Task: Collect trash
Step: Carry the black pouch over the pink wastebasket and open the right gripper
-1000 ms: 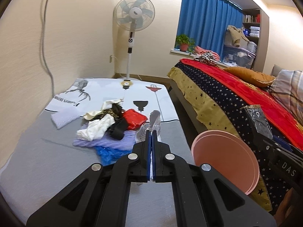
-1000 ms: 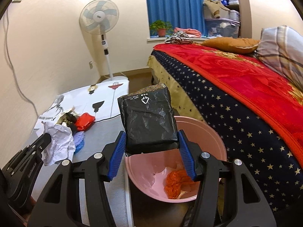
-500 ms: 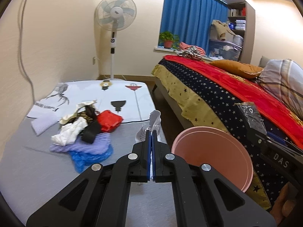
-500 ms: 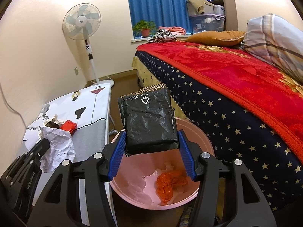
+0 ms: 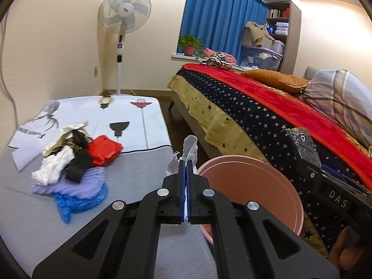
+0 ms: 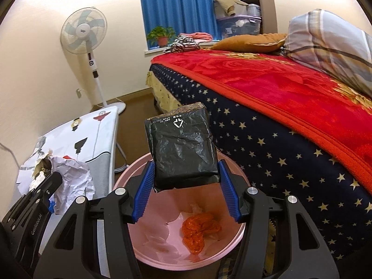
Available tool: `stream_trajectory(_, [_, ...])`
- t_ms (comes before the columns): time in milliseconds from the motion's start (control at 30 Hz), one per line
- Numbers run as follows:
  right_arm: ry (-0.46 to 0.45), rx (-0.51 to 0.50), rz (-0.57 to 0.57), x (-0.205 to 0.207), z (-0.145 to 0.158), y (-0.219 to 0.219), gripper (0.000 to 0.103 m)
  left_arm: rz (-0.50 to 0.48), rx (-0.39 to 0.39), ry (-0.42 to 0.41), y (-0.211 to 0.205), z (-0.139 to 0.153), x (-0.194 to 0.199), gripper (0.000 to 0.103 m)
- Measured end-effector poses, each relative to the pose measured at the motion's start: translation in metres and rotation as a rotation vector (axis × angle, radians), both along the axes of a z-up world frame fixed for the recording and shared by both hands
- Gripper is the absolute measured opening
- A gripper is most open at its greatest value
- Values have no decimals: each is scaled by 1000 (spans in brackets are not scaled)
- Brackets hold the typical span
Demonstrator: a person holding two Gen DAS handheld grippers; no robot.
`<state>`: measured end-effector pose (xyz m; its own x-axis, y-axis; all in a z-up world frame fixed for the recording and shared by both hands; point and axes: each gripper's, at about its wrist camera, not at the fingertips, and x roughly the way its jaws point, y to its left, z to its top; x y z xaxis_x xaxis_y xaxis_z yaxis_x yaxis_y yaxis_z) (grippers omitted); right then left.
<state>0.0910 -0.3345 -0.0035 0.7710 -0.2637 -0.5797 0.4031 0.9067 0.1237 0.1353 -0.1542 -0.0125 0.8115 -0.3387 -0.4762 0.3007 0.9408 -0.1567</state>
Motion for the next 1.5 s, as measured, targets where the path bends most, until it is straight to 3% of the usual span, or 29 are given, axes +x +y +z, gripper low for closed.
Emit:
stream_trajectory(900, [27,-10,-57,7,-12,-14,56,-119,-49,73,-36,-23,20,1])
stream_trajectory(1000, [31,-6,-64,7,-13,-17,59,-139,-49,85,-40,-24,22,1])
stream_trajectory(1067, [37,-7,-78,7,-15,-18,68,-153,-28,108,-46,-28,24,4])
stream_trajectory(1167, [40,4,-91,5,-16,-22,68,-139,-32,115,-44,-30,24,13])
stream_trajectory(1500, [8,23,-58,-2,-8,-9,68,-86,-18,74,-15,-12,9,12])
